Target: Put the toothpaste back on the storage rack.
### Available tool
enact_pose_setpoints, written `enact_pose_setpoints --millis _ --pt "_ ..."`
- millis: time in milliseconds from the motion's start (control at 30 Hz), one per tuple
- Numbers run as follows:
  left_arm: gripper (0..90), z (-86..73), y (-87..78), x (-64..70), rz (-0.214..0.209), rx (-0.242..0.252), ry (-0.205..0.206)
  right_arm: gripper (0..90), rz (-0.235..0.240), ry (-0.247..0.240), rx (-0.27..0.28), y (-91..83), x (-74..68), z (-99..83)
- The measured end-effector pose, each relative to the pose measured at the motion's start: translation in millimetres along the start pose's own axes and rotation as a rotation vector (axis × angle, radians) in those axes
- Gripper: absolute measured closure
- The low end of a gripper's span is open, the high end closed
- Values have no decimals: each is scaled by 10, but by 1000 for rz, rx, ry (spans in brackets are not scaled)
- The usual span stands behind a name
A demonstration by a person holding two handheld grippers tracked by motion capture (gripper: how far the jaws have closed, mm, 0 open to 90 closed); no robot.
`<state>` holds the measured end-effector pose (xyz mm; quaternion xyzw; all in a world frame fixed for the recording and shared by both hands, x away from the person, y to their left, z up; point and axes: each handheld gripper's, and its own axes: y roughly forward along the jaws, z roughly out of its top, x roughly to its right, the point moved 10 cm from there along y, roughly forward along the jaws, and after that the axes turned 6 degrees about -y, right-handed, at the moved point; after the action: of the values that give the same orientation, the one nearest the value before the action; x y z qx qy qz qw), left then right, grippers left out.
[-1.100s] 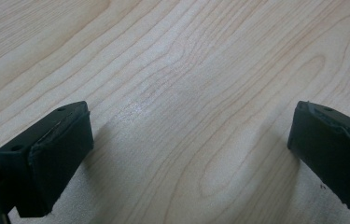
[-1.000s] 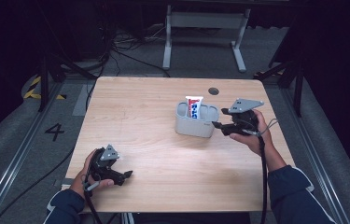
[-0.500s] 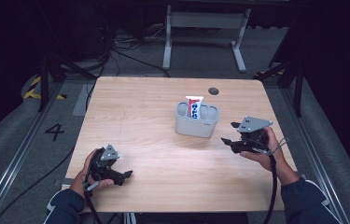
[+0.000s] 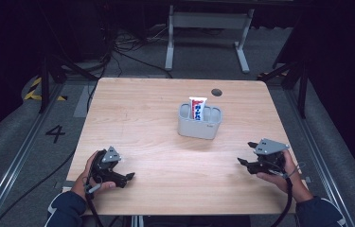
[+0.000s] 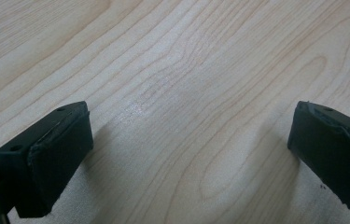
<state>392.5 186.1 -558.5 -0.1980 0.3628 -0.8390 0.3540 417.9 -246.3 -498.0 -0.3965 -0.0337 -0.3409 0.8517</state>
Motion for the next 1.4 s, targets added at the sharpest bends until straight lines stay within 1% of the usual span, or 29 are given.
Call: enact_pose_setpoints --millis 33,67,133,167,267,300,333,367,400,433,533,567,633,667,700,733,767,1000,1167,1400 --pt "4 0 0 0 0 0 0 304 0 0 0 0 0 0" --pt "4 0 0 1 0 0 0 301 1 7 -6 -5 -8 -62" --pt "4 0 0 0 0 0 0 299 20 43 2 -25 -19 -199" --pt "4 0 1 1 -1 1 0 290 28 71 -3 -37 -31 -291" --pt "4 0 0 0 0 1 0 271 44 115 -6 -59 -42 -461" --pt "4 1 2 2 -1 1 -1 269 50 138 -8 -67 -47 -516" --pt "4 1 2 2 -1 1 -1 269 50 138 -8 -67 -47 -516" --pt "4 1 2 1 0 1 0 262 46 155 -25 -86 -42 -648" --pt "4 1 2 1 0 1 0 262 46 155 -25 -86 -42 -648" --pt "4 1 3 4 -3 1 -1 264 43 162 -30 -95 -37 -689" --pt "4 1 2 2 -1 2 -1 263 31 204 -48 -149 -24 -852" --pt "4 2 1 1 2 1 -2 262 27 228 -44 -198 -17 -924" --pt "4 2 1 1 2 1 -3 260 28 236 -40 -215 -11 -946" --pt "4 3 2 2 2 2 -4 242 31 264 -34 -265 -7 -1014" --pt "4 3 2 2 2 2 -4 242 31 264 -34 -265 -7 -1014" --pt "4 3 3 1 2 2 -3 230 38 280 -26 -271 -7 -1034" --pt "4 3 4 3 0 1 -4 224 48 317 -13 -277 -8 -1063" --pt "2 9 10 8 -2 -1 -13 208 42 318 -9 -285 -9 -1075" --pt "2 12 12 2 -3 -2 -5 206 41 319 -10 -283 -8 -1076" --pt "2 15 15 4 -6 -3 -5 191 36 324 -15 -280 -6 -1078"
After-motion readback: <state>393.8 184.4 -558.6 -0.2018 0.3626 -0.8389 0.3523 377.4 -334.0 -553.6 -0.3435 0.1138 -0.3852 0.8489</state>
